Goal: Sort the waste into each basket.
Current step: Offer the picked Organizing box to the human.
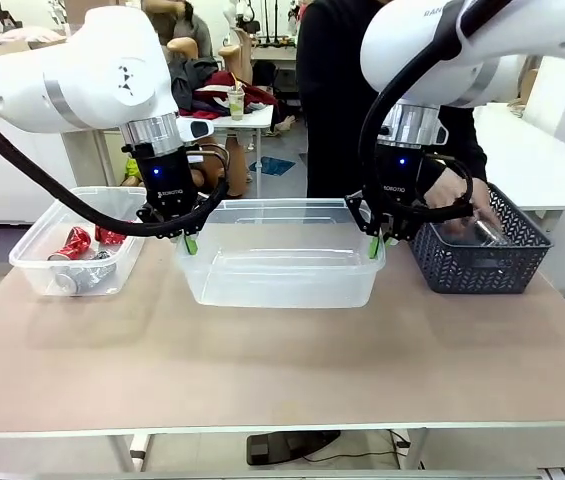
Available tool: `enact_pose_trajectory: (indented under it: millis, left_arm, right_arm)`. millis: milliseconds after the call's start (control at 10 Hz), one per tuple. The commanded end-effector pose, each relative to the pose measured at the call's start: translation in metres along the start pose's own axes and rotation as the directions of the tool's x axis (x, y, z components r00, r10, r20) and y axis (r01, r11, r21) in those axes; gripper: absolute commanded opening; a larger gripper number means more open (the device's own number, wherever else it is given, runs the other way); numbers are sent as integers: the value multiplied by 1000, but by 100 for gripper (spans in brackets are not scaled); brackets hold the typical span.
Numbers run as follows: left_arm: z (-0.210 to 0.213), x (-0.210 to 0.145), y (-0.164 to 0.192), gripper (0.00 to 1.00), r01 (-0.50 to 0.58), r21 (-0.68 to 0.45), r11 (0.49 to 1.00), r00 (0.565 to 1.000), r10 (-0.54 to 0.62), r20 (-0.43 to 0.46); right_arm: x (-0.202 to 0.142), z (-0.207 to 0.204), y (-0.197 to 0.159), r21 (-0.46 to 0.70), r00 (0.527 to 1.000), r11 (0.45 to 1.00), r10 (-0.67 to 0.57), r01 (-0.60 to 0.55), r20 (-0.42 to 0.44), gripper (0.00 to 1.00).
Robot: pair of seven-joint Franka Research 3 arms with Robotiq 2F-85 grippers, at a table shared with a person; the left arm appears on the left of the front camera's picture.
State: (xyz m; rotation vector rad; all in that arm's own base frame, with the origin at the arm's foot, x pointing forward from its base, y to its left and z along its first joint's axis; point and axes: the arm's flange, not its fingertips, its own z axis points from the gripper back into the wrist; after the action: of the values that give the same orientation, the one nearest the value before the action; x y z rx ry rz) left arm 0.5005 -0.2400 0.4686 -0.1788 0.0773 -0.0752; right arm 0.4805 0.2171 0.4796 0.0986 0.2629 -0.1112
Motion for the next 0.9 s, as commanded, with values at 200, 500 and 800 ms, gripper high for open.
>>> enact_pose_trajectory:
  millis: [200,500,800]
  left_arm:
    - [4,-1,2,0,-5,9,1000,1000,5,10]
    - [4,-1,2,0,-5,9,1000,1000,5,10]
    - [4,-1,2,0,-5,9,1000,1000,5,10]
  right_arm:
    - [0,0,1,16,1000,1000,-3,3,-2,0]
    - [0,0,1,16,1000,1000,-3,3,-2,0]
    - [0,0,1,16,1000,1000,-3,3,-2,0]
